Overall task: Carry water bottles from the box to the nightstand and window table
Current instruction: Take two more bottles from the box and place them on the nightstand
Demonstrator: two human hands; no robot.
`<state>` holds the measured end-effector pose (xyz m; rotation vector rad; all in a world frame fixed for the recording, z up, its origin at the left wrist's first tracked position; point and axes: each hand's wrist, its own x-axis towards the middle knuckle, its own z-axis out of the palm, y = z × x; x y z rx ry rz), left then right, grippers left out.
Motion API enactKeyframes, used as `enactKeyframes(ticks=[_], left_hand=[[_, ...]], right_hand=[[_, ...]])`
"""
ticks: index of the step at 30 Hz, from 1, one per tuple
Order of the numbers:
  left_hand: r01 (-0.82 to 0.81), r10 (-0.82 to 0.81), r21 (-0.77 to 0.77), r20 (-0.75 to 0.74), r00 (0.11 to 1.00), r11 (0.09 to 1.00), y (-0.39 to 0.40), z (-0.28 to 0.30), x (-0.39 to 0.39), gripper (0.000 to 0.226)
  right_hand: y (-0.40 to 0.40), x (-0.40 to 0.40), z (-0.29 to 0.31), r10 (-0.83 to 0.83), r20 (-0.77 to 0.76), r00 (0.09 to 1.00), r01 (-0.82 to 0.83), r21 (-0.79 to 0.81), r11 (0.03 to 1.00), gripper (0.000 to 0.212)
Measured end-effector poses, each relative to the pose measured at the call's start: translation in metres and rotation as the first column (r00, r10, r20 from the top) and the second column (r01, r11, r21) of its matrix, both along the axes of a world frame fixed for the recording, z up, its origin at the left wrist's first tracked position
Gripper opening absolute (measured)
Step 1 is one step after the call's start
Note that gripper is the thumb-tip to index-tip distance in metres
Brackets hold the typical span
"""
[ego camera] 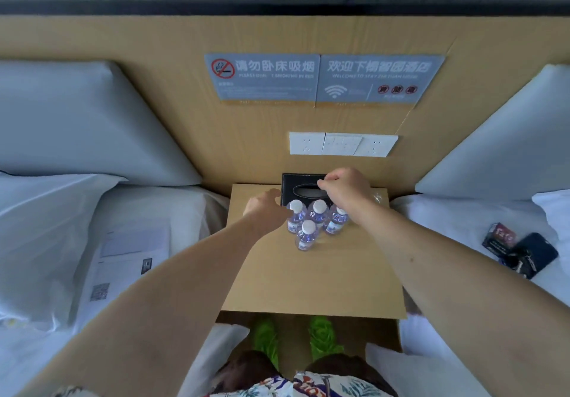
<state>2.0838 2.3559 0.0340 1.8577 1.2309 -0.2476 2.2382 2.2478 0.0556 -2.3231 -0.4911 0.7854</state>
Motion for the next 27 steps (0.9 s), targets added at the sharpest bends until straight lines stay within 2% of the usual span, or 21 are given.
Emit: enactKeyframes(ticks=[3,7,8,10,11,14,17,20,25,27], left_hand=[[0.134,-0.137,0.103,0.021,0.990,0.986,0.003,0.030,0.021,0.058],[0.331,-0.348,0.221,0.043,0.937,0.918,0.004,0.062,0.046,0.065],[0.375,-0.399,0.248,0.053,0.915,0.893,0.003,0.068,0.051,0.065],[0.466,-0.504,0.310,0.052,0.862,0.829,-0.002,0.079,0.058,0.066],[0.511,-0.556,0.339,0.045,0.830,0.790,-0.006,0.084,0.062,0.066],[0.616,-0.682,0.394,0.037,0.731,0.682,-0.030,0.104,0.074,0.066],[0.693,-0.789,0.437,0.066,0.611,0.573,-0.076,0.128,0.092,0.065],[0.764,-0.882,0.458,0.107,0.460,0.454,-0.143,0.150,0.102,0.065],[0.817,-0.988,0.556,0.106,0.114,0.154,-0.279,0.180,0.092,0.056],[0.821,-0.996,0.569,0.090,0.000,0.051,-0.337,0.189,0.075,0.062]], right_hand=[[-0.010,0.008,0.033,0.052,0.068,0.996,-0.053,0.004,0.999,0.013],[-0.039,0.007,0.062,0.017,0.106,0.994,-0.014,-0.027,1.000,0.038],[-0.049,0.004,0.068,-0.008,0.117,0.993,0.010,-0.018,1.000,0.037],[-0.069,-0.004,0.078,-0.057,0.172,0.983,0.059,-0.007,0.998,0.018],[-0.080,-0.009,0.084,-0.077,0.210,0.975,0.084,-0.023,0.996,0.016],[-0.117,-0.027,0.105,-0.144,0.274,0.951,0.179,-0.107,0.978,0.039],[-0.165,-0.045,0.122,-0.248,0.329,0.911,0.309,-0.150,0.939,0.053],[-0.223,-0.069,0.139,-0.350,0.378,0.857,0.436,-0.172,0.883,0.053],[-0.336,-0.130,0.158,-0.580,0.432,0.690,0.685,-0.133,0.716,0.062],[-0.386,-0.164,0.163,-0.637,0.451,0.625,0.758,-0.156,0.634,0.067]])
